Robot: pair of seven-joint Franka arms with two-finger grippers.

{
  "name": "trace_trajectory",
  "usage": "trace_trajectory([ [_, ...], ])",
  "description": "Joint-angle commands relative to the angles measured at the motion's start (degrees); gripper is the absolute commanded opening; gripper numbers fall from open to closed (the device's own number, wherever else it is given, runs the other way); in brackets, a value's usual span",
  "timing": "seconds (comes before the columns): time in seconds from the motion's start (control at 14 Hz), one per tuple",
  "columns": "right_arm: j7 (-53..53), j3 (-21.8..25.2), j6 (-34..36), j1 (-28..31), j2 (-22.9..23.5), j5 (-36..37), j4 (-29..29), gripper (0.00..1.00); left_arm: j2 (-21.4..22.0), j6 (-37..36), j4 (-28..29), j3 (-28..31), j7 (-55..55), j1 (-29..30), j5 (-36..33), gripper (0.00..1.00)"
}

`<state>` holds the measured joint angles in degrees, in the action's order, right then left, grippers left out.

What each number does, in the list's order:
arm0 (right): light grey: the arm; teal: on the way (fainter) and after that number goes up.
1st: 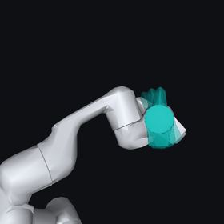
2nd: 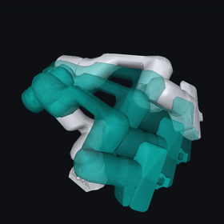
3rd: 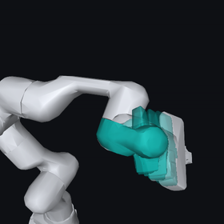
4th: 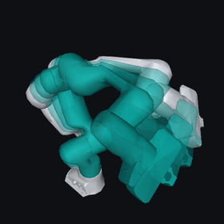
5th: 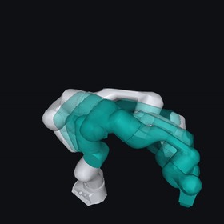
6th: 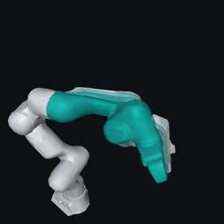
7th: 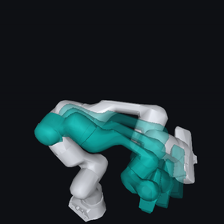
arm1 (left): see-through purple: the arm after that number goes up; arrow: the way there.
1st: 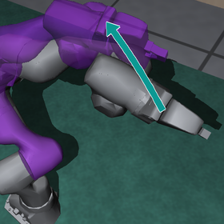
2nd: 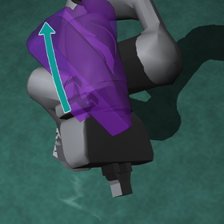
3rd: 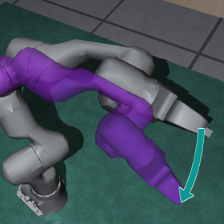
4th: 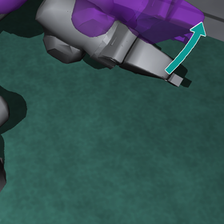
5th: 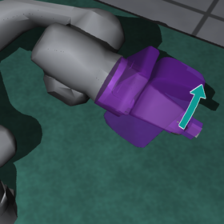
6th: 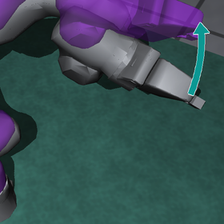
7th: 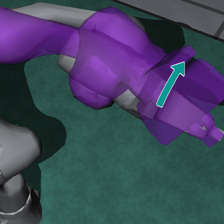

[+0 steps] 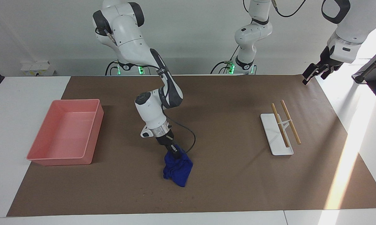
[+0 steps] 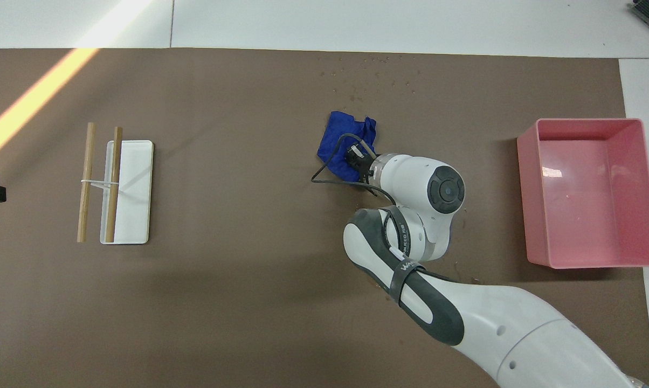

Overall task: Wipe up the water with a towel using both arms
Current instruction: 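Drag the towel with the right gripper along the water streak toward the robot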

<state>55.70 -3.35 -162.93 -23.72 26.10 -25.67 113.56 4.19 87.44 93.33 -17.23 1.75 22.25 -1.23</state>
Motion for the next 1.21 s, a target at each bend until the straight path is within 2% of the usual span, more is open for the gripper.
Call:
trace_trajectory([
  [0.0,0.5,-0.3,4.0,0.3,-7.9,0.2,11.8,0.0,-1.9,-2.1,-2.8,0.4,-0.9,-1.6,-2.4,1.0],
  [0.36,1.1,-0.3,16.0,0.5,-15.6,0.1,18.5,0.0,-1.8,-2.0,-2.9,0.4,-1.0,-1.6,-1.8,1.0],
  [0.57,1.2,-0.2,28.5,1.1,-18.7,0.2,18.9,0.0,-2.3,-4.3,-3.9,0.5,-1.0,-1.9,-1.6,1.0],
  [0.71,0.4,-0.2,30.7,0.4,-21.9,0.3,22.3,0.0,-3.4,-5.3,-6.7,3.5,-1.0,-6.5,-2.1,1.0],
  [0.86,0.0,-0.2,32.4,0.4,-24.9,0.8,24.6,0.0,-3.7,-5.3,-6.8,7.5,-1.0,-11.1,-2.1,1.0],
  [1.0,-0.7,0.0,37.2,0.9,-27.1,1.5,24.6,0.0,-3.7,-6.0,-6.9,11.4,-1.0,-14.2,-2.1,1.0],
  [1.14,-1.7,0.1,39.4,1.3,-30.2,6.0,24.3,0.0,-3.7,-6.1,-6.8,13.1,-1.0,-17.5,-2.0,1.0],
])
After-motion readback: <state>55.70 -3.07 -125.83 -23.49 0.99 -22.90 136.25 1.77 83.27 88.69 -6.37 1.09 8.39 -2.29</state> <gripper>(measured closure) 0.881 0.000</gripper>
